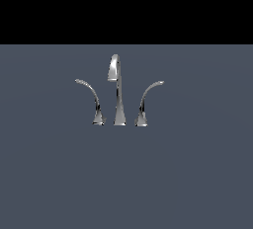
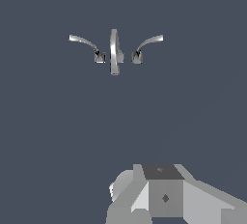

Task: Turn on the faucet by rotating a designated handle.

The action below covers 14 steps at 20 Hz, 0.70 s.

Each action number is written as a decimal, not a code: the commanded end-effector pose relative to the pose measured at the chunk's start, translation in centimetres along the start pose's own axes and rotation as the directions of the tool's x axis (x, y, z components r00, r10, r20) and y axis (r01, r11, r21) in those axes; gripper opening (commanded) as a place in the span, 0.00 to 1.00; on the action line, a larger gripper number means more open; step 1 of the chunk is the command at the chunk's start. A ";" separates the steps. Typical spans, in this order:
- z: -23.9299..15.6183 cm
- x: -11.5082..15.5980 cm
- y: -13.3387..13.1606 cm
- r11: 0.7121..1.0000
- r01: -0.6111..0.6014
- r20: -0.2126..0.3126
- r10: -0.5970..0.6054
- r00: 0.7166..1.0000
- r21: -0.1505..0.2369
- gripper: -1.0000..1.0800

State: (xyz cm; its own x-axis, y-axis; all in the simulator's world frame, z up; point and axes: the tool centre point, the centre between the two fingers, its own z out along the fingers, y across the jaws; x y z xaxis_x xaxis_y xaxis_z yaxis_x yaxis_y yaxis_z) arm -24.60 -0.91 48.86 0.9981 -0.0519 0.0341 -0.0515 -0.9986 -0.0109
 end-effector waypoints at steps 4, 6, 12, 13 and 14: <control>1.5 1.2 -0.7 0.998 -0.069 0.001 0.069 0.998 -0.001 0.00; 2.2 1.9 -1.0 0.994 -0.105 0.002 0.105 0.994 -0.002 0.00; 5.1 4.6 -2.1 0.971 -0.240 0.003 0.240 0.971 -0.004 0.00; 5.7 5.1 -2.3 0.964 -0.265 0.003 0.265 0.964 -0.004 0.00; 6.2 5.6 -2.4 0.957 -0.289 0.004 0.289 0.957 -0.005 0.00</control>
State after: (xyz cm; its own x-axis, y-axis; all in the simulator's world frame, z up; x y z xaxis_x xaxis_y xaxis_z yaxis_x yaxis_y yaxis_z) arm -19.48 1.06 43.67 0.9530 -0.3016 0.0270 -0.3013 -0.9534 -0.0146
